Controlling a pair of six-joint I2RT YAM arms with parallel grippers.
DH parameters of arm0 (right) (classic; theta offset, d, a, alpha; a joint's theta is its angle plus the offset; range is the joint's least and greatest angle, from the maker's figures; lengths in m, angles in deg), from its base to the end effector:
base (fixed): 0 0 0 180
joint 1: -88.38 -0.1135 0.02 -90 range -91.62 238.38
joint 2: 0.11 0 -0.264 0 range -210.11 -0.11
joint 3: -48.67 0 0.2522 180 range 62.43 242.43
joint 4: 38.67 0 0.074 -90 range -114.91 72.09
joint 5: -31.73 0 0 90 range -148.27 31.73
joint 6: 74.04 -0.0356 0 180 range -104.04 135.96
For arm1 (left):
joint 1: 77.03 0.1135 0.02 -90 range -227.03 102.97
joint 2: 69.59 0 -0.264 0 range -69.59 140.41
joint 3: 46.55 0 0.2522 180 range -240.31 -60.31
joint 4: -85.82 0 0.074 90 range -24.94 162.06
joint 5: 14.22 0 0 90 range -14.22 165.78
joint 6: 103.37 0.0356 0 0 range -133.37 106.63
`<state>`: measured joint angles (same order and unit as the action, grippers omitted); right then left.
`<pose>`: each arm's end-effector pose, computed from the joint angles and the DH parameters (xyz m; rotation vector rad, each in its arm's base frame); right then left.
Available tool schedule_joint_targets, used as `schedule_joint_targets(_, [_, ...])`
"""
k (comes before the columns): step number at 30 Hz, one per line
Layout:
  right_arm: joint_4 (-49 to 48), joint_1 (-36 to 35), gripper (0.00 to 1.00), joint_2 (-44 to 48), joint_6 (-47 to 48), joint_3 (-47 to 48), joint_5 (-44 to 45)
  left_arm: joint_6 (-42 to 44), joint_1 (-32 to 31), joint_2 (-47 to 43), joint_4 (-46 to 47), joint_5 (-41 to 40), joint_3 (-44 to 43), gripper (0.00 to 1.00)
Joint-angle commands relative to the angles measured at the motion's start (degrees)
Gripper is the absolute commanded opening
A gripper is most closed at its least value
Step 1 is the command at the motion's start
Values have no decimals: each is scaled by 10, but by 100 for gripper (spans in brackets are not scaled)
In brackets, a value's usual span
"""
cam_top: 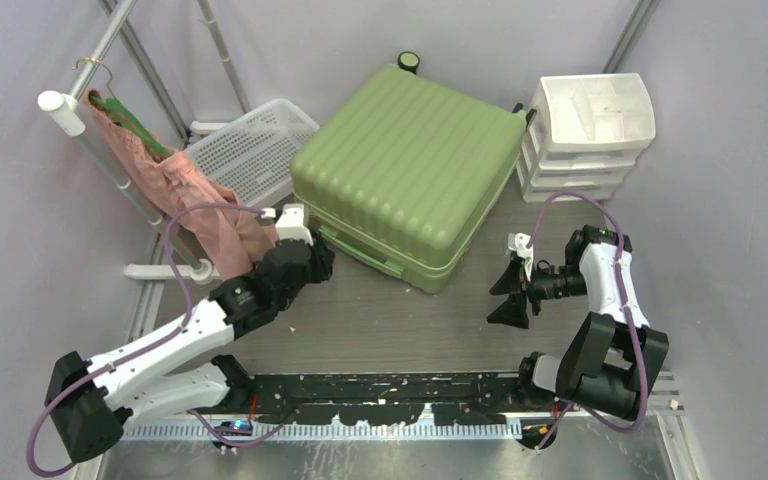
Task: Open, take out, and arrange the luggage
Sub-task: Unzip the luggage at the center of the board, then adjust the luggage at the center of the board.
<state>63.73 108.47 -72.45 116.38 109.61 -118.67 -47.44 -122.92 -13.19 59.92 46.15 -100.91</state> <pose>0.1517 -0.0225 0.2314 -1.2141 1.8572 1.0389 0.1648 -0.1447 0.2752 -0.1097 2.0058 -0.3647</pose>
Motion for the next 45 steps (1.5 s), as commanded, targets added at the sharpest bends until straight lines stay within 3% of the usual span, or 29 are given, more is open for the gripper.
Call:
schedule_joint_targets(1, [74,-15,75,40,31,55,42,-72,-55,-49,-19,93,41,35])
schedule_joint_targets(3, [48,-61,76,79,-44,76,70,-77,-82,-68,-40,104,56,36])
schedule_joint_targets(5, [-46,-154,76,132,-217,84,134,-91,-102,-89,-64,110,74,36])
schedule_joint_targets(9, [-240,-428,80,206,-503,88,312,-158,-128,-141,-67,114,138,38])
schedule_joint_targets(14, [-314,-707,78,80,-671,163,513,-232,-145,-220,-42,98,230,40])
schedule_joint_targets(17, [-346,-796,78,-21,-695,217,592,-241,-147,-249,-64,89,239,41])
schedule_joint_targets(28, [-523,-818,79,-253,-724,404,707,-245,-147,-260,-74,79,264,42])
schedule_joint_targets(34, [-569,-807,77,-325,-742,428,747,-227,-147,-272,-65,77,270,42])
schedule_joint_targets(39, [-595,-781,66,-358,-752,423,784,-187,-147,-305,-84,62,262,42])
schedule_joint_targets(45, [-603,-743,65,-376,-756,411,794,-155,-147,-355,-88,53,264,42])
